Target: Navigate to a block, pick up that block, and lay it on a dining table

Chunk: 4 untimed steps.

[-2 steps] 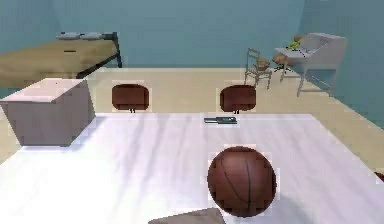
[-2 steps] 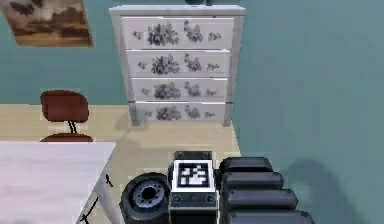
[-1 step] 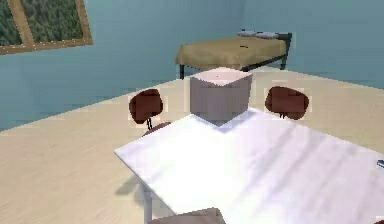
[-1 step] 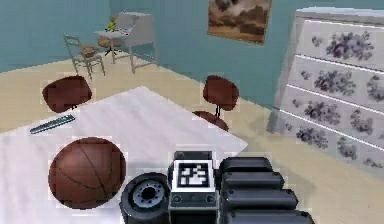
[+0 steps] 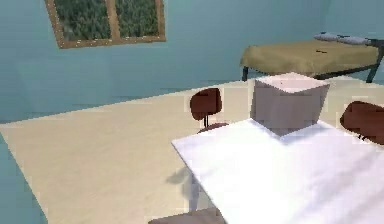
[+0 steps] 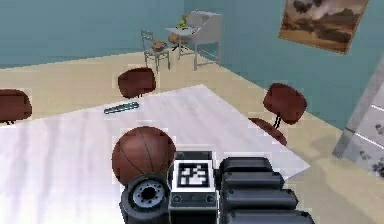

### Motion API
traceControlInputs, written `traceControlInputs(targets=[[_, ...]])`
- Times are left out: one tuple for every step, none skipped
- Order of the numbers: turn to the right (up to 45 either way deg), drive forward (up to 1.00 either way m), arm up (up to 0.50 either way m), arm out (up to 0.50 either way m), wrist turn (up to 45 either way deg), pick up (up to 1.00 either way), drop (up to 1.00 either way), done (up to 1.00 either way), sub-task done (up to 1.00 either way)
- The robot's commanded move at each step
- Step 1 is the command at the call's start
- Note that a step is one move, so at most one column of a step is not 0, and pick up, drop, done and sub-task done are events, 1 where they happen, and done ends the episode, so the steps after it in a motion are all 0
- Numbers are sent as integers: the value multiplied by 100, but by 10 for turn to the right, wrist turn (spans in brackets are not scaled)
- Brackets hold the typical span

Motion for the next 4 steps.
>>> traceControlInputs(targets=[[0,10,0,0,0,0,0,0,0],[-450,0,0,0,0,0,0,0,0],[-90,0,0,0,0,0,0,0,0],[450,0,0,0,0,0,0,0,0]])
